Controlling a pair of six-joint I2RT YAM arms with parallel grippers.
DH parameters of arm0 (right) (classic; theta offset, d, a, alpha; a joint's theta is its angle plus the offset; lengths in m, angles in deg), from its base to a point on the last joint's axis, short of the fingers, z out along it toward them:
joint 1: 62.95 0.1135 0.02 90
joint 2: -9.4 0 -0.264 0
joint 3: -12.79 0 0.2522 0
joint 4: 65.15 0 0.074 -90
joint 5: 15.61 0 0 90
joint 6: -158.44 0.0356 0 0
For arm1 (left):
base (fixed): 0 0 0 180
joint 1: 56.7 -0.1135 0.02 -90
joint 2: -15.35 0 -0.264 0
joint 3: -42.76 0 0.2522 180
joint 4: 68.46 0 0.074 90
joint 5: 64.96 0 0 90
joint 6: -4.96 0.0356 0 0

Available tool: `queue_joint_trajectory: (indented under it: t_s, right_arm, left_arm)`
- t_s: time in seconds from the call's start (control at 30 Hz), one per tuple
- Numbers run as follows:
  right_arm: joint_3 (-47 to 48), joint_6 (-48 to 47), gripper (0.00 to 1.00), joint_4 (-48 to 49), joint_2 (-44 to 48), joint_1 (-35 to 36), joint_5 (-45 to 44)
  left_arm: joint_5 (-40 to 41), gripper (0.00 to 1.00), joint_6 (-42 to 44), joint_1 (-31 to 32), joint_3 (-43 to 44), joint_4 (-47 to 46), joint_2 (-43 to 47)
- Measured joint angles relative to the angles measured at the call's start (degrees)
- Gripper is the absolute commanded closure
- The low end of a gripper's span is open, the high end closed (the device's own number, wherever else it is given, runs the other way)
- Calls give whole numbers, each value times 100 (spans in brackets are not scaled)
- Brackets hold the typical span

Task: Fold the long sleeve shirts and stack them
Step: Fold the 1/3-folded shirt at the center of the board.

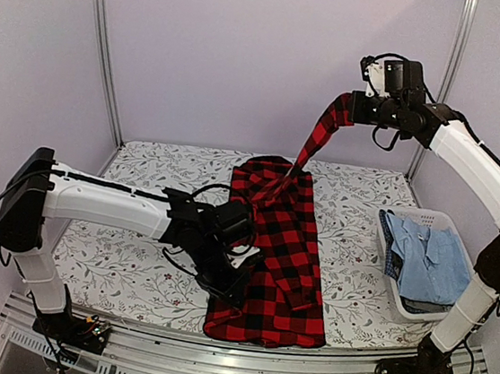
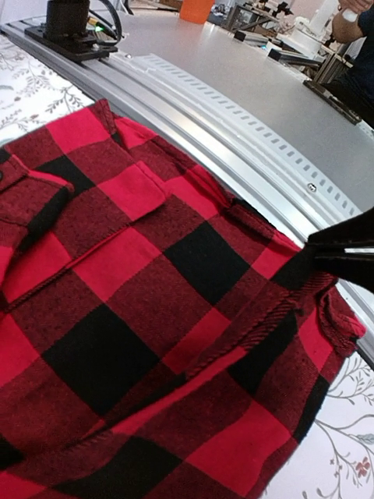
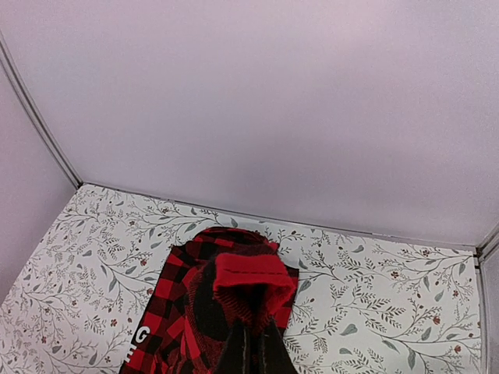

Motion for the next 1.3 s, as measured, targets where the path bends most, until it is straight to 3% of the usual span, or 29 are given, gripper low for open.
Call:
queue_joint_trajectory:
  t_s: [0.17, 0.27, 0.37, 0.47, 0.57, 0.83, 1.1, 1.3]
  right_arm:
    - [0, -4, 100, -31, 0, -9, 0]
    - [0, -4, 100, -83, 0, -9, 22]
    - [-2, 11, 100, -149, 0, -9, 79]
    - [-109, 42, 100, -166, 50, -11, 245]
    - [-378, 63, 100, -197, 192, -17, 507]
    - [-1576, 81, 100, -271, 909, 282, 1252]
    - [-2374, -15, 100, -319, 1386, 1279, 1604]
    - [-2992, 17, 100, -420, 1386, 1818, 1770]
  left_arm:
    - [-114, 99, 63, 28, 72, -31, -83]
    - [-214, 92, 87, 55, 87, -37, -138]
    - [-286, 80, 131, 98, 87, -42, -214]
    - [-369, 59, 184, 136, 87, -44, -256]
    - [-391, 53, 208, 146, 107, -44, -256]
    - [-245, 54, 177, -195, 131, -118, 70]
    - [184, 60, -205, -1432, 131, -651, 389]
    - [188, 65, -310, -2131, 481, -1185, -24]
